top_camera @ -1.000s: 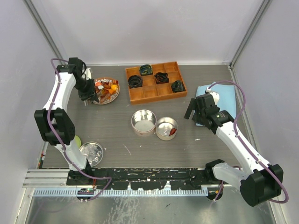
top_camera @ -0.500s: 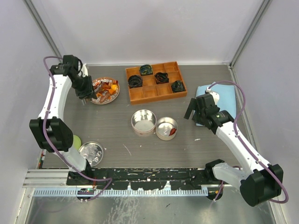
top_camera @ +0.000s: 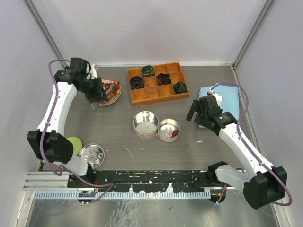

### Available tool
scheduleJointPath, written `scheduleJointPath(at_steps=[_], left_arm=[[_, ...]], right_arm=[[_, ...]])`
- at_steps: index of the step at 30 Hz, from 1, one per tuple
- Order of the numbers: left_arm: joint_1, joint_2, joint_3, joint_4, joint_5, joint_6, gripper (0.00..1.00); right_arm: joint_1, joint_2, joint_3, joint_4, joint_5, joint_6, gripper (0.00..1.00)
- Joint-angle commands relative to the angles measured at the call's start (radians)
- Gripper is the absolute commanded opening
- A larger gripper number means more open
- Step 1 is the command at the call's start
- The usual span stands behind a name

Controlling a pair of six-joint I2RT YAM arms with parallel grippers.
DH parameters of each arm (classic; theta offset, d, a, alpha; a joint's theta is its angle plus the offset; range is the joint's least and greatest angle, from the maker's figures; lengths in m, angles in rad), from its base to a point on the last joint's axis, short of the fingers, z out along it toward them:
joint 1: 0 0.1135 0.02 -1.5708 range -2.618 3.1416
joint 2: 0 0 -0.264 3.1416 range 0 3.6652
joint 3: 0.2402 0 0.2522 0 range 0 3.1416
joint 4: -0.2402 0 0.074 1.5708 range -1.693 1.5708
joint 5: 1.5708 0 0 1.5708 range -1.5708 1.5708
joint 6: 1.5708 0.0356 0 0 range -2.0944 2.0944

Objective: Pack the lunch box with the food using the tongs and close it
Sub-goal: Place the fake food in the packing box.

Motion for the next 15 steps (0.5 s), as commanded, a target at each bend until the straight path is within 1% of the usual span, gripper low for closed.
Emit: scheduleJointPath(at_steps=[1, 3, 9, 12, 15], left_arm=[[-0.136, -0.107, -0.048, 0.115, 0.033, -0.111, 0.14], [-0.214, -0.136, -0.093, 0.172, 0.033, -0.171, 0.14], [-0.488, -0.147, -0.143, 0.273, -0.03, -0.302, 0.13], [-0.607, -0.134, -0.147, 0.268, -0.11, -0.324, 0.12], [-0.695, -0.134, -0.184, 0.282, -0.153, -0.36, 0.12]], right_arm=[[-0.004, 0.0, 0.032, 0.044, -0.009, 0.009, 1.0], [-0.005, 0.0, 0.031, 0.047, -0.015, 0.015, 1.0], [-0.004, -0.008, 0.033, 0.048, -0.018, 0.021, 1.0], [-0.003, -0.021, 0.031, 0.043, -0.019, 0.021, 1.0], [-0.005, -0.036, 0.022, 0.037, -0.016, 0.021, 1.0]])
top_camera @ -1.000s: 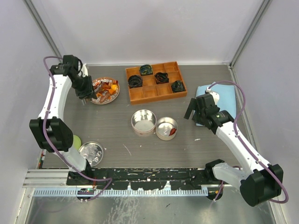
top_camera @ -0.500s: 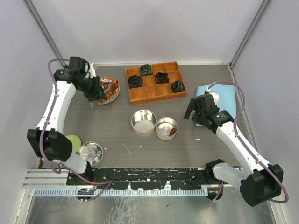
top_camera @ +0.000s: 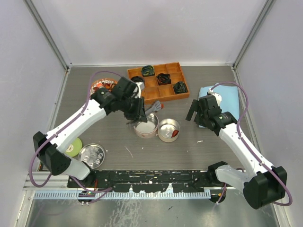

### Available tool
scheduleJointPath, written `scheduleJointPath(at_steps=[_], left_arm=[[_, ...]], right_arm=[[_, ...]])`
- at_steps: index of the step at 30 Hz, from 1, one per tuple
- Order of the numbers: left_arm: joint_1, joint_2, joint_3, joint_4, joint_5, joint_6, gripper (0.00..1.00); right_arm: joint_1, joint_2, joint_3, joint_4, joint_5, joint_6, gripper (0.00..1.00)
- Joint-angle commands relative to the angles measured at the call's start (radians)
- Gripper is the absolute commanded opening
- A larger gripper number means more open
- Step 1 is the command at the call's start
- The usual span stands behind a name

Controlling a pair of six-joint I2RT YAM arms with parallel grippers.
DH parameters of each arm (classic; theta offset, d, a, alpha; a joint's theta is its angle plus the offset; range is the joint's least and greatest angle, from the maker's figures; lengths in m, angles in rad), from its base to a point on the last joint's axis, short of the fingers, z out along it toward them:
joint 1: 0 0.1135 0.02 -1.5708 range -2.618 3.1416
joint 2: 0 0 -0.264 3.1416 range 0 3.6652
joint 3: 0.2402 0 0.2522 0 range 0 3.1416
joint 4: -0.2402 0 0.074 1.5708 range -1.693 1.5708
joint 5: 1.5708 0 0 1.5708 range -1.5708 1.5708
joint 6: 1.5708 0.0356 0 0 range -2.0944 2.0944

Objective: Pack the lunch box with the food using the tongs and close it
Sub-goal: Place the fake food in the packing box.

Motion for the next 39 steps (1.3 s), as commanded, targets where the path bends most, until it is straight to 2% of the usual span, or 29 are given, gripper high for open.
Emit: scheduleJointPath(at_steps=[1, 5, 11, 15, 25, 30, 39], left_arm=[[-0.11, -0.024, -0.037, 0.093, -0.099, -0.086, 0.11], [-0.213, -0.014, -0.1, 0.147, -0.132, -0.133, 0.11], [-0.31, 0.045, -0.092, 0.175, -0.187, -0.138, 0.11], [-0.341, 0.079, -0.072, 0.164, -0.206, -0.126, 0.11], [-0.402, 0.12, -0.078, 0.178, -0.407, -0.061, 0.13], [-0.42, 0.162, -0.058, 0.157, -0.418, -0.028, 0.15], [-0.457, 0.205, -0.034, 0.081, -0.501, 0.001, 0.26]], right_arm=[[-0.004, -0.043, 0.018, 0.033, 0.008, 0.014, 1.0], [-0.005, -0.057, 0.003, 0.033, 0.01, 0.02, 1.0], [-0.005, -0.055, -0.001, 0.032, 0.006, 0.023, 1.0], [-0.004, -0.049, 0.007, 0.031, 0.006, 0.018, 1.0], [-0.005, -0.044, -0.001, 0.031, 0.009, 0.01, 1.0], [-0.004, -0.045, -0.001, 0.03, 0.015, 0.006, 1.0], [-0.004, -0.033, 0.001, 0.029, 0.017, 0.003, 1.0]])
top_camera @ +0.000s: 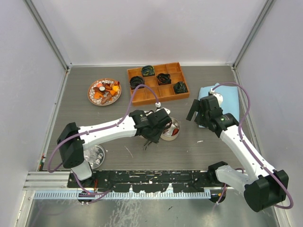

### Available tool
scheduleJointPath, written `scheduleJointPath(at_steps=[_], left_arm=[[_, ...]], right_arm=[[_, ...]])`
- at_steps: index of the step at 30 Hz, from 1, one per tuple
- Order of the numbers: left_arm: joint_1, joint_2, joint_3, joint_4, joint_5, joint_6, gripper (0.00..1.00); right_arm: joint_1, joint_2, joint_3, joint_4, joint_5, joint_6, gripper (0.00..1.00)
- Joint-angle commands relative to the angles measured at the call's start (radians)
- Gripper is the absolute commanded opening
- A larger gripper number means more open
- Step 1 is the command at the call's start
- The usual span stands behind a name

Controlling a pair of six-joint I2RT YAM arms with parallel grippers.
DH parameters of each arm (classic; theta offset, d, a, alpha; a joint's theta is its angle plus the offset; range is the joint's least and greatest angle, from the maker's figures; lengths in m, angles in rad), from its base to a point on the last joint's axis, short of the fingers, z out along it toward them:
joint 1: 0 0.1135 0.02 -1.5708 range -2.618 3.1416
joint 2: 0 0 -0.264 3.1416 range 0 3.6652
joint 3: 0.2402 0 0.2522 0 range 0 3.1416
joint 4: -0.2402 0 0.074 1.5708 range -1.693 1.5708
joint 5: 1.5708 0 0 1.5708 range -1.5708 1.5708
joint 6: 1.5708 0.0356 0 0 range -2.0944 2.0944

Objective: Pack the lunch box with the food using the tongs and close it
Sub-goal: Place the fake food in the packing box.

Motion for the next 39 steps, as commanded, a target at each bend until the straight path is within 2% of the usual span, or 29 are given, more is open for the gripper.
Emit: scheduleJointPath(at_steps=[1, 11, 19, 24, 33, 39], left_arm=[[-0.013, 0.004, 0.075, -0.034, -0.082, 0.031, 0.28], [-0.015, -0.021, 0.125, -0.061, -0.095, 0.039, 0.47], [-0.015, -0.05, 0.148, -0.059, -0.094, 0.036, 0.46], [-0.013, -0.063, 0.174, -0.034, 0.028, 0.067, 0.44], [-0.013, 0.033, 0.272, -0.189, 0.147, 0.126, 0.35], [-0.01, 0.091, 0.295, -0.275, 0.142, 0.114, 0.32]], right_arm=[[-0.004, 0.003, 0.007, 0.029, 0.016, -0.006, 1.0], [-0.004, -0.009, 0.006, 0.027, 0.018, -0.008, 1.0], [-0.004, -0.014, 0.005, 0.023, 0.02, -0.007, 1.0], [-0.004, -0.013, 0.006, 0.023, 0.018, -0.005, 1.0], [-0.004, -0.013, 0.002, 0.023, 0.018, -0.003, 1.0], [-0.004, -0.018, 0.003, 0.023, 0.019, -0.004, 1.0]])
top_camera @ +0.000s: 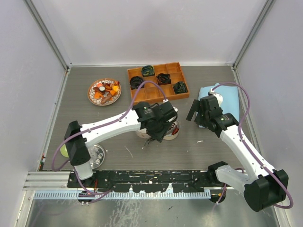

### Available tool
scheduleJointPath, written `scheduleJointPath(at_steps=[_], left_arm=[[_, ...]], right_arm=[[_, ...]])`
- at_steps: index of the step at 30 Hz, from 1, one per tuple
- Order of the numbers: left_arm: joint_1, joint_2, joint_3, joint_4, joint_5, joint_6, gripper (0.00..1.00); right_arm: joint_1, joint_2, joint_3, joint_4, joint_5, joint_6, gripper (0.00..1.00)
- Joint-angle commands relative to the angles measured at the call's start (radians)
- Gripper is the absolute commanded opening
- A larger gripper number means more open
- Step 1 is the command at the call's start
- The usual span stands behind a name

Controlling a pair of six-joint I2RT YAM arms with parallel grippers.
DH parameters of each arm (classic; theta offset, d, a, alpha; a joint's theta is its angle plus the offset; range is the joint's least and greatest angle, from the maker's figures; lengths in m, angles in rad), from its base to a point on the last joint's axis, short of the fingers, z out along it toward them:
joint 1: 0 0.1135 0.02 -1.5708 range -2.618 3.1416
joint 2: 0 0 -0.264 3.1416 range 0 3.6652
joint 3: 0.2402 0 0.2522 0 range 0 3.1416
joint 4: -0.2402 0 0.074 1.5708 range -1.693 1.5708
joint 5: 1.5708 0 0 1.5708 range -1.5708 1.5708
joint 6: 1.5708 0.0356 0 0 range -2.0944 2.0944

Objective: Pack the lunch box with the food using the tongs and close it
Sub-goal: Place the fake food in the packing box.

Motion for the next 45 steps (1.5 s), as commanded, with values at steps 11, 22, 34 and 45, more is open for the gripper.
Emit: scheduleJointPath(at_steps=[11, 22, 34, 45], left_arm=[[0.026, 0.087, 0.072, -0.125, -0.023, 0.009, 0.32], [0.026, 0.158, 0.185, -0.203, -0.165, -0.004, 0.32], [0.025, 0.127, 0.173, -0.207, -0.179, -0.009, 0.31], [0.025, 0.063, 0.156, -0.174, -0.18, -0.016, 0.31]], right_arm=[[-0.003, -0.013, 0.004, 0.028, 0.017, -0.002, 1.0], [-0.004, -0.011, 0.001, 0.03, 0.022, -0.007, 1.0], [-0.004, -0.012, 0.001, 0.028, 0.022, -0.008, 1.0], [-0.004, -0.015, 0.005, 0.023, 0.022, -0.006, 1.0]])
